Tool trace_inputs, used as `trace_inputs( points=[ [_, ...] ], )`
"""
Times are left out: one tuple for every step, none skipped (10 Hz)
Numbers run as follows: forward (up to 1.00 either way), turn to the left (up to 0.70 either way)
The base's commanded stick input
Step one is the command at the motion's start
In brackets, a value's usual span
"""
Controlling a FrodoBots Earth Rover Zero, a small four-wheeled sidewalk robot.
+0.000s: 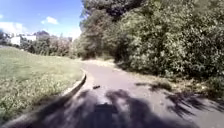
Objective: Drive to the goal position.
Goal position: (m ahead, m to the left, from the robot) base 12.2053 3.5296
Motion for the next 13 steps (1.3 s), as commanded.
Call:
trace_inputs(
  points=[
    [1.00, 0.00],
    [1.00, 0.00],
    [1.00, 0.00],
    [1.00, 0.00],
    [1.00, 0.00],
    [1.00, 0.00],
    [1.00, 0.00],
    [1.00, 0.00],
    [1.00, -0.40],
    [1.00, -0.40],
    [1.00, -0.40],
    [1.00, -0.23],
    [1.00, -0.06]
  ],
)
